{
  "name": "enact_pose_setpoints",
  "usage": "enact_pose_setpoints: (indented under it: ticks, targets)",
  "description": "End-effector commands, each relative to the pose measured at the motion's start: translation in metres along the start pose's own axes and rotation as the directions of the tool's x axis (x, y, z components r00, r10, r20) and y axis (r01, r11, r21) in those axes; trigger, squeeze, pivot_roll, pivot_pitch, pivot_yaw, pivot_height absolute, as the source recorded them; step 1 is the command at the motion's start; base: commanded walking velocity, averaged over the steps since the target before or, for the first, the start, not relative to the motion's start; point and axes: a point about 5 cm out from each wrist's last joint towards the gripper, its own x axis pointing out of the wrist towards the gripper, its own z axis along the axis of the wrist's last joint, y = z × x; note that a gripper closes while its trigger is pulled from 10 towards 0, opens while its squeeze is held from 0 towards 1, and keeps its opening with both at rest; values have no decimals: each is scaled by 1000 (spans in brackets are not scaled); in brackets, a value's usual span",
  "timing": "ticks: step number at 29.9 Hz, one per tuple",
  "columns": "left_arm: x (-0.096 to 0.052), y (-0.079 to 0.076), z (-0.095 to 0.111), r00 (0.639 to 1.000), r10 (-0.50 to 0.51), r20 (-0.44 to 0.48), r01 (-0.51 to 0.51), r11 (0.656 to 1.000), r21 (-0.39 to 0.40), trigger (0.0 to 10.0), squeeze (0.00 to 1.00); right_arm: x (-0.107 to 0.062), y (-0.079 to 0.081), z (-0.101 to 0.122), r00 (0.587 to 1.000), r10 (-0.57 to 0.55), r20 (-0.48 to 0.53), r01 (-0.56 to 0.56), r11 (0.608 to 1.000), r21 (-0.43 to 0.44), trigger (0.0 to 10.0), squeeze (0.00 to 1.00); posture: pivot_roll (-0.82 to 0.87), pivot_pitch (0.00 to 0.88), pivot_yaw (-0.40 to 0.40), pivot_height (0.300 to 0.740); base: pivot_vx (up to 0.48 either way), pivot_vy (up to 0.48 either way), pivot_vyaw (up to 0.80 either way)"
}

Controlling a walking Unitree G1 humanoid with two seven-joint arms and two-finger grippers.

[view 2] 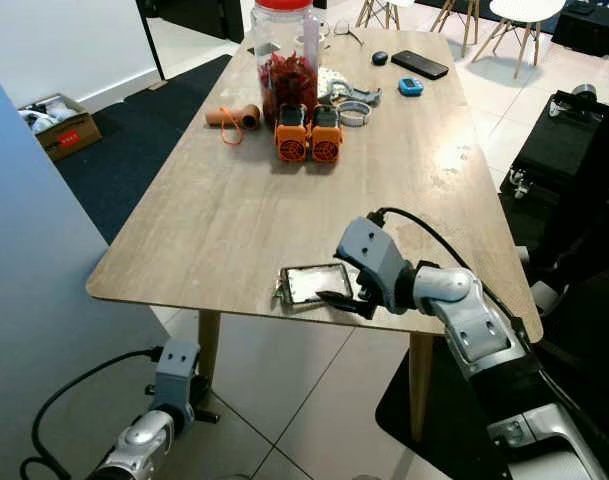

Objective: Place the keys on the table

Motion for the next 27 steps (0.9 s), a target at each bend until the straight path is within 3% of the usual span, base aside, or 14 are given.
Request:
enact_pose_setpoints:
  ticks: [1, 6, 11, 12, 13, 15, 16, 18, 19, 22, 23, 24, 26, 27]
  targets:
    - [-1, -4, -4, 1000, -5, -13, 5, 1000, -19, 10000, 0, -4, -1, 1, 1000, -6, 3, 6, 1000, 8, 10000, 1000, 55, 55, -24, 740, 0, 0, 0]
    - [-1, -4, -5, 1000, -5, -13, 5, 1000, -20, 10000, 0, -7, -5, 1, 999, -39, 4, 39, 999, 0, 10000, 1000, 55, 54, -24, 740, 0, 0, 0]
    - [-1, -4, -5, 1000, -4, -12, 4, 1000, -18, 10000, 0, -16, -40, 1, 932, -361, 28, 361, 932, -28, 10000, 1000, 55, 53, -25, 740, 0, 0, 0]
    - [-1, -3, -4, 1000, -2, -11, 2, 1000, -18, 10000, 0, -24, -54, 2, 867, -495, 61, 496, 868, 5, 10000, 565, 55, 53, -25, 740, 0, 0, 0]
    - [-1, -3, -4, 1000, 0, -9, 0, 1000, -18, 10000, 0, -40, -69, 0, 756, -648, 94, 644, 762, 71, 10000, 0, 56, 53, -28, 740, 0, 0, 0]
    - [-1, -2, -4, 1000, 4, -8, -4, 1000, -18, 10000, 0, -69, -85, -10, 547, -831, 97, 807, 555, 200, 10000, 0, 58, 52, -31, 740, 0, 0, 0]
    - [-1, -2, -4, 1000, 4, -8, -4, 1000, -18, 10000, 0, -69, -85, -10, 547, -831, 97, 807, 555, 200, 10000, 0, 58, 52, -31, 740, 0, 0, 0]
    - [-2, -1, -5, 1000, 9, -7, -9, 1000, -19, 10000, 0, -104, -88, -38, 319, -948, 18, 883, 304, 359, 10000, 0, 61, 52, -34, 740, 0, 0, 0]
    - [-2, -1, -5, 1000, 9, -7, -9, 1000, -19, 10000, 0, -104, -88, -38, 319, -948, 18, 883, 304, 359, 10000, 0, 61, 52, -34, 740, 0, 0, 0]
    - [-4, 1, -7, 1000, 17, -8, -17, 1000, -20, 10000, 0, -163, -54, -119, -21, -961, -277, 775, -191, 602, 10000, 0, 73, 53, -43, 740, 0, 0, 0]
    - [-4, 1, -7, 1000, 17, -8, -17, 1000, -20, 10000, 0, -163, -54, -119, -21, -961, -277, 775, -191, 602, 10000, 0, 73, 53, -43, 740, 0, 0, 0]
    - [-4, 2, -8, 1000, 22, -7, -22, 1000, -21, 10000, 0, -180, -31, -147, -100, -918, -383, 715, -334, 614, 10000, 0, 74, 55, -45, 740, 0, 0, 0]
    - [-4, 2, -8, 1000, 22, -7, -22, 1000, -21, 10000, 0, -180, -31, -147, -100, -918, -383, 715, -334, 614, 10000, 0, 74, 55, -45, 740, 0, 0, 0]
    - [-5, 4, -8, 1000, 26, -7, -26, 999, -23, 10000, 0, -191, -8, -169, -148, -877, -457, 671, -429, 604, 10000, 0, 74, 54, -45, 740, 0, 0, 0]
